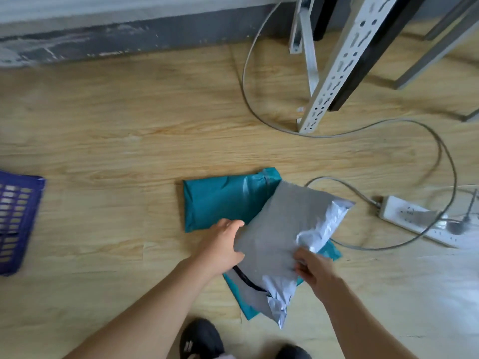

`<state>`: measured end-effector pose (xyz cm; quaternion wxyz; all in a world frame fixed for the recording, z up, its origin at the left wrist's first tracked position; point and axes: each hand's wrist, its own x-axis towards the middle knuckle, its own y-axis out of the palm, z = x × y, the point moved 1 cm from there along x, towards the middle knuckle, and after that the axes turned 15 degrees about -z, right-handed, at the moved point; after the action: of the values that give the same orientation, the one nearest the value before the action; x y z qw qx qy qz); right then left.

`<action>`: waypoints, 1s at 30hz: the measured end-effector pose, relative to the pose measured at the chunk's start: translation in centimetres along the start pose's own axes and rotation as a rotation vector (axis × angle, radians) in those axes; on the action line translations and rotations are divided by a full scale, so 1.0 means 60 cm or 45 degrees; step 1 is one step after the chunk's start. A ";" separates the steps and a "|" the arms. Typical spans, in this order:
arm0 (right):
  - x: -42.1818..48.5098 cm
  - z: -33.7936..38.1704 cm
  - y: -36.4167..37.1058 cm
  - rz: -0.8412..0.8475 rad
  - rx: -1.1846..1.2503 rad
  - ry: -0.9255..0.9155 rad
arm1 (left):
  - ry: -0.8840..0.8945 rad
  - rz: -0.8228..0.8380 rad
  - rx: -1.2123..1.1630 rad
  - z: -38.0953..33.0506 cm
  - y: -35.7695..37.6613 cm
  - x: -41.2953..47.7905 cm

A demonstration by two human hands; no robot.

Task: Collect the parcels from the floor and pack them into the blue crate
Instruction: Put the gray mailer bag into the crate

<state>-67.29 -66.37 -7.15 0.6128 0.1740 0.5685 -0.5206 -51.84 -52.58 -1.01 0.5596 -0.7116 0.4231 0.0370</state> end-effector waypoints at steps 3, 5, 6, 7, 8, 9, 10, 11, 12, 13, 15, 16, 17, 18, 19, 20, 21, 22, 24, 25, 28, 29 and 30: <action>-0.082 0.048 -0.009 -0.029 0.037 -0.024 | -0.021 -0.005 -0.046 -0.019 -0.068 -0.049; -0.146 0.080 -0.016 -0.006 0.034 -0.038 | -0.040 -0.022 -0.089 -0.035 -0.123 -0.081; -0.179 0.097 -0.019 0.014 0.024 -0.045 | -0.047 -0.021 -0.115 -0.043 -0.151 -0.097; -0.217 0.114 -0.022 0.034 0.016 -0.057 | -0.052 -0.020 -0.141 -0.052 -0.181 -0.114; -0.253 0.131 -0.025 0.051 0.012 -0.072 | -0.060 -0.021 -0.163 -0.060 -0.211 -0.131; -0.291 0.147 -0.029 0.062 0.011 -0.091 | -0.067 -0.026 -0.178 -0.069 -0.240 -0.149; -0.329 0.163 -0.034 0.074 0.009 -0.110 | -0.072 -0.039 -0.197 -0.080 -0.271 -0.169; -0.371 0.177 -0.039 0.088 0.005 -0.126 | -0.078 -0.057 -0.219 -0.091 -0.303 -0.190; -0.414 0.190 -0.044 0.101 -0.005 -0.143 | -0.087 -0.076 -0.242 -0.102 -0.334 -0.211; -0.458 0.200 -0.050 0.109 -0.014 -0.162 | -0.097 -0.096 -0.264 -0.115 -0.366 -0.235; -0.544 0.218 -0.062 0.127 -0.022 -0.200 | -0.082 -0.129 -0.265 -0.139 -0.426 -0.287; -0.586 0.225 -0.068 0.139 -0.026 -0.214 | -0.056 -0.127 -0.215 -0.147 -0.452 -0.314; -0.627 0.230 -0.073 0.155 -0.033 -0.222 | -0.030 -0.128 -0.132 -0.152 -0.475 -0.341; -0.666 0.234 -0.076 0.181 -0.045 -0.228 | -0.010 -0.148 -0.033 -0.153 -0.495 -0.367; -0.705 0.236 -0.079 0.213 -0.057 -0.233 | -0.006 -0.187 0.065 -0.153 -0.512 -0.392; -0.743 0.237 -0.082 0.248 -0.066 -0.232 | 0.003 -0.258 0.157 -0.152 -0.529 -0.415; -0.778 0.237 -0.083 0.284 -0.067 -0.230 | 0.004 -0.343 0.240 -0.152 -0.550 -0.438; -0.813 0.238 -0.083 0.318 -0.065 -0.229 | 0.004 -0.444 0.308 -0.151 -0.570 -0.460; -0.881 0.239 -0.083 0.389 -0.088 -0.266 | -0.026 -0.570 0.346 -0.139 -0.608 -0.497; -0.913 0.240 -0.083 0.422 -0.111 -0.291 | -0.064 -0.572 0.329 -0.133 -0.632 -0.518; -1.011 0.237 -0.083 0.566 -0.172 -0.362 | -0.102 -0.733 0.265 -0.104 -0.709 -0.579; -1.042 0.234 -0.082 0.618 -0.200 -0.397 | -0.122 -0.830 0.254 -0.093 -0.737 -0.602; -1.075 0.229 -0.078 0.663 -0.253 -0.453 | -0.144 -0.921 0.259 -0.078 -0.768 -0.632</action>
<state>-51.96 -50.91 55.29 0.8289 0.1592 0.4371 -0.3107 -48.39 -34.45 55.94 0.6267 -0.7527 0.1143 -0.1659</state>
